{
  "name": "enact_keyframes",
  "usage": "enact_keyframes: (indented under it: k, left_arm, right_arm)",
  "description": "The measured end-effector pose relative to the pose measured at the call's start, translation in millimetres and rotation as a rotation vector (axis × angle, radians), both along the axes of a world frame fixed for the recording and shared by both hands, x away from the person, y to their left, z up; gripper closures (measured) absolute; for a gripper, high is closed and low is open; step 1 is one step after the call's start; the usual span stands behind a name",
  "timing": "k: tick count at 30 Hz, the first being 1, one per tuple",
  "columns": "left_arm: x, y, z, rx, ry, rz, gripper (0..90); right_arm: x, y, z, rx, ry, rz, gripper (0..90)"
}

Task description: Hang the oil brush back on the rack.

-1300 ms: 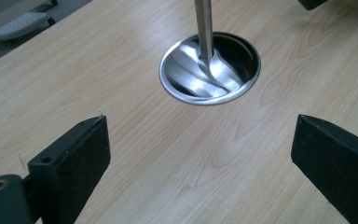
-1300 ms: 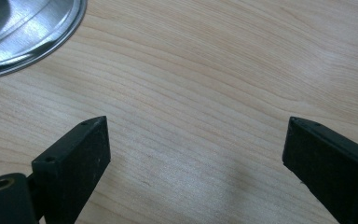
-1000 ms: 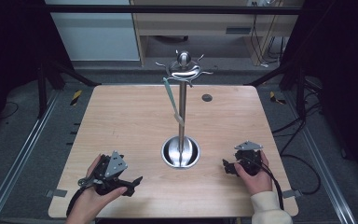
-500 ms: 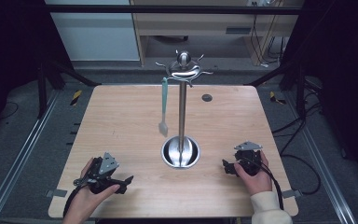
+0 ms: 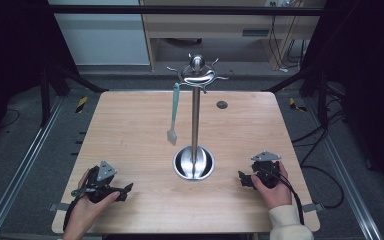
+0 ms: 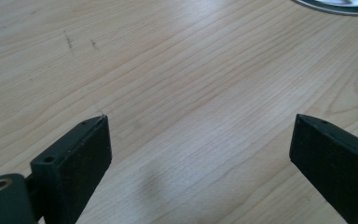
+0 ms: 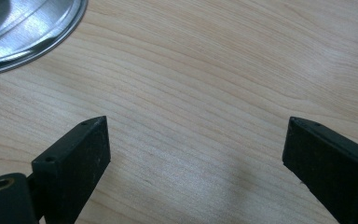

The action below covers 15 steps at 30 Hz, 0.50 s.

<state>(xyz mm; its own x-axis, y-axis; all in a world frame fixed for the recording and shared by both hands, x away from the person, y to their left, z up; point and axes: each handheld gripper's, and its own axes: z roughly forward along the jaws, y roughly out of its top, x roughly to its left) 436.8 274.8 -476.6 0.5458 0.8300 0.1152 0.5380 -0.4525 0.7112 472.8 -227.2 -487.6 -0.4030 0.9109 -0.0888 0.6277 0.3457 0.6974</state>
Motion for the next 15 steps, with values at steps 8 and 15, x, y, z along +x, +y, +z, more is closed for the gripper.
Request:
enact_keyframes:
  k: [8, 15]
  left_arm:
    - [5.6, 12.6, -7.3, 0.006, -0.003, 0.047, 5.5]
    - [5.9, 20.3, -9.8, 0.017, -0.012, 0.083, 5.2]
  right_arm:
    - [0.1, 0.4, 0.0, 0.0, 0.003, 0.0, 8.2]
    - [0.3, -0.7, 1.1, 0.001, -0.002, 0.003, 8.2]
